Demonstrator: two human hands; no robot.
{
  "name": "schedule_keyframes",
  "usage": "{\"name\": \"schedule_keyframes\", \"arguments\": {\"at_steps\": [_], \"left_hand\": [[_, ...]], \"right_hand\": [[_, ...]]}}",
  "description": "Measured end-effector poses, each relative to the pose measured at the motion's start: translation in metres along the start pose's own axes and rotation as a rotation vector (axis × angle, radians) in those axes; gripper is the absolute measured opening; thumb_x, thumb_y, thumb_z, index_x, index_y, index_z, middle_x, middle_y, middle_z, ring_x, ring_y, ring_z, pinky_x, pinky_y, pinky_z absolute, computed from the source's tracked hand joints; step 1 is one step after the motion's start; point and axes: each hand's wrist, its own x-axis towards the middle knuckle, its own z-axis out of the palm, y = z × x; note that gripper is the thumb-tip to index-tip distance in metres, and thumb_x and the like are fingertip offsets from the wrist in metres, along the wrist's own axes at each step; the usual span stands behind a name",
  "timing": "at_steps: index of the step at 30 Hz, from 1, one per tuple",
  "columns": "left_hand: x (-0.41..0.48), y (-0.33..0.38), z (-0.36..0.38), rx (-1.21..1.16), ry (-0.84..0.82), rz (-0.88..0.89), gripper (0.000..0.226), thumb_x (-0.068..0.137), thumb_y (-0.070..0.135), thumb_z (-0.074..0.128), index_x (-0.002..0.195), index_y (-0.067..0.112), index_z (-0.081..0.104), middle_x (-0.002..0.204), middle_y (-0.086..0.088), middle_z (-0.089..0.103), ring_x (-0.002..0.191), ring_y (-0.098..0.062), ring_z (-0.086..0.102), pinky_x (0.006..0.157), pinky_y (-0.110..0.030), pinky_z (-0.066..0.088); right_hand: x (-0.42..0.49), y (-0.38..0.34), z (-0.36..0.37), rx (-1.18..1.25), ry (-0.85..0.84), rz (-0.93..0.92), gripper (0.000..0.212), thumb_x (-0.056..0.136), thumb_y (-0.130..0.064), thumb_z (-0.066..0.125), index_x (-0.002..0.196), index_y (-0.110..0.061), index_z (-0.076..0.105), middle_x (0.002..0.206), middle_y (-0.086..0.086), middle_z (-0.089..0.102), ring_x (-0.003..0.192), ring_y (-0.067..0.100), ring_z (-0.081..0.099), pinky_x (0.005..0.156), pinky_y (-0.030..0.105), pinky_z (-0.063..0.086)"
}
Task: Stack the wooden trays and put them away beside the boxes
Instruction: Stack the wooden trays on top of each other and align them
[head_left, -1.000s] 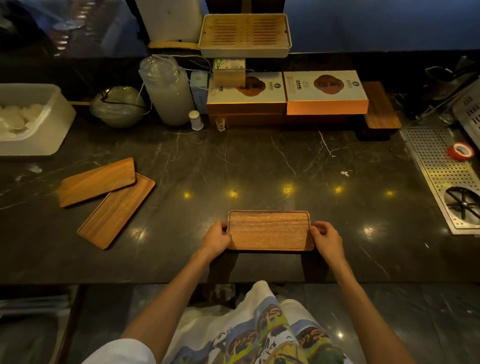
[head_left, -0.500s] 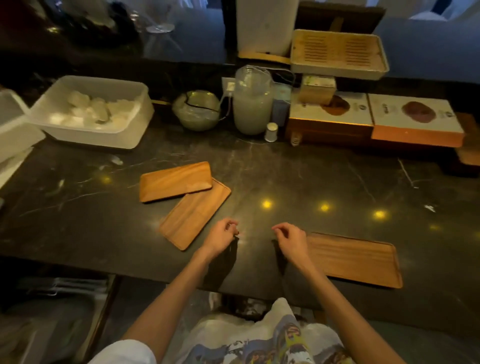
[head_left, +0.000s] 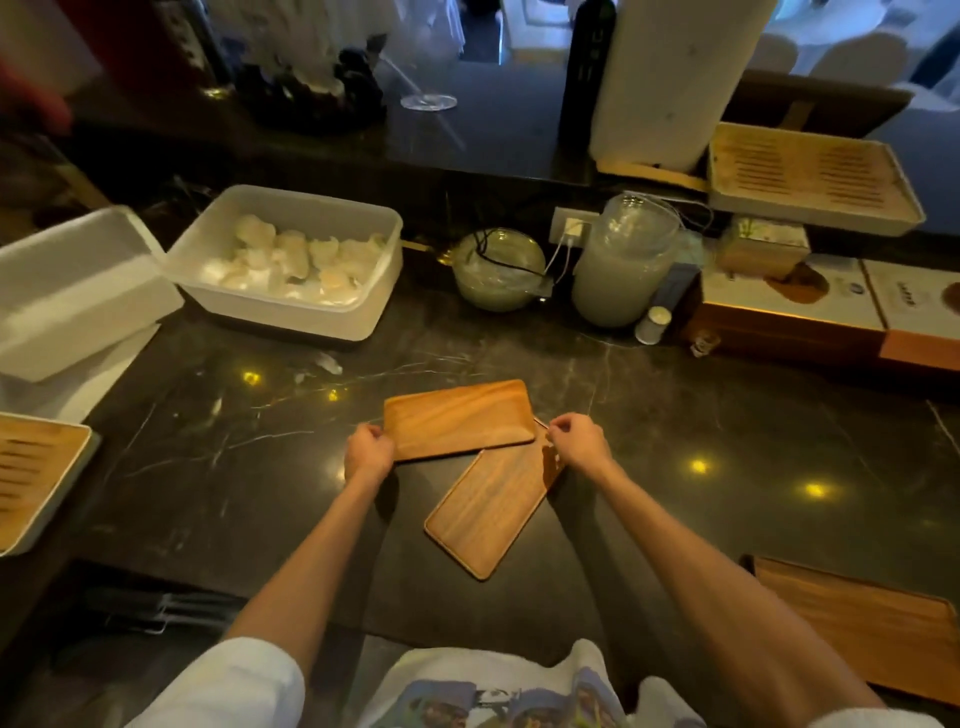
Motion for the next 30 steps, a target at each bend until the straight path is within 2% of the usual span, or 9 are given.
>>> {"name": "schedule_keyframes", "arguments": {"at_steps": [4,8,12,16,18,20,22,26,30], "left_hand": [[0.023,0.001,-0.001,-0.025,-0.101,-0.067,0.032,0.088,0.013,0.057,0.119,0.002,0.055,0.109,-0.019,0.062,0.094,-0.033,0.062,0.085,-0.043,0.054],[0.032,0.004,0.001,-0.09,-0.127,-0.099,0.011,0.083,-0.003,0.055,0.089,0.005,0.059,0.09,-0.019,0.06,0.085,-0.033,0.059,0.078,-0.042,0.054],[0.032,0.015,-0.003,-0.297,-0.194,-0.179,0.026,0.089,-0.007,0.04,0.071,0.01,0.047,0.066,-0.014,0.049,0.046,-0.02,0.041,0.034,-0.017,0.032],[0.021,0.031,-0.018,-0.417,-0.209,-0.159,0.03,0.086,-0.002,0.039,0.061,0.013,0.044,0.058,-0.009,0.041,0.037,-0.013,0.038,0.038,-0.02,0.029],[0.006,0.04,-0.024,-0.546,-0.21,-0.112,0.024,0.095,0.018,0.04,0.077,0.01,0.054,0.069,-0.01,0.049,0.044,-0.013,0.044,0.044,-0.024,0.037],[-0.008,0.047,-0.025,-0.702,-0.26,-0.055,0.048,0.098,0.052,0.034,0.102,0.01,0.056,0.087,-0.01,0.059,0.061,-0.017,0.056,0.06,-0.03,0.051],[-0.026,0.054,-0.021,-0.826,-0.317,0.003,0.056,0.092,0.064,0.034,0.1,0.014,0.057,0.096,-0.011,0.063,0.079,-0.024,0.065,0.076,-0.039,0.058],[-0.066,0.06,0.009,-0.615,-0.306,0.222,0.014,0.085,0.035,0.067,0.091,0.026,0.057,0.102,-0.006,0.059,0.095,-0.026,0.062,0.074,-0.039,0.055],[-0.109,0.061,0.064,-0.561,-0.407,0.172,0.042,0.081,0.016,0.073,0.116,0.026,0.051,0.113,0.001,0.06,0.097,-0.013,0.061,0.068,-0.026,0.05]], "right_hand": [[0.017,-0.019,0.01,0.022,-0.05,0.09,0.032,0.092,-0.025,0.058,0.119,-0.01,0.065,0.122,0.012,0.066,0.113,0.028,0.061,0.098,0.042,0.05],[0.028,-0.029,0.02,0.122,-0.158,0.143,0.042,0.092,-0.018,0.06,0.133,-0.007,0.056,0.128,0.014,0.063,0.116,0.026,0.06,0.095,0.032,0.048],[0.031,-0.036,0.021,0.33,-0.149,0.189,0.037,0.093,-0.007,0.059,0.129,-0.001,0.059,0.087,0.011,0.071,0.074,0.016,0.063,0.065,0.021,0.05],[0.023,-0.031,0.006,0.546,-0.174,0.204,0.038,0.094,-0.014,0.059,0.131,-0.006,0.057,0.074,0.004,0.067,0.048,0.006,0.051,0.043,0.018,0.041],[0.012,-0.025,-0.007,0.703,-0.202,0.195,0.037,0.096,-0.024,0.056,0.131,-0.012,0.057,0.086,0.006,0.072,0.054,0.007,0.056,0.046,0.018,0.042],[-0.001,-0.014,-0.025,0.896,-0.26,0.199,0.036,0.098,-0.039,0.05,0.125,-0.016,0.056,0.103,0.011,0.073,0.07,0.014,0.066,0.058,0.023,0.05],[-0.015,0.004,-0.044,1.081,-0.293,0.199,0.034,0.097,-0.048,0.046,0.116,-0.022,0.056,0.108,0.014,0.072,0.089,0.022,0.071,0.07,0.029,0.054],[-0.048,0.047,-0.084,1.114,-0.144,0.128,0.011,0.096,-0.027,0.054,0.1,-0.022,0.063,0.09,0.006,0.065,0.075,0.015,0.064,0.058,0.026,0.051],[-0.084,0.108,-0.127,0.936,0.027,0.057,0.025,0.095,-0.011,0.056,0.117,-0.022,0.057,0.092,0.009,0.062,0.073,0.018,0.054,0.057,0.028,0.047]]}}
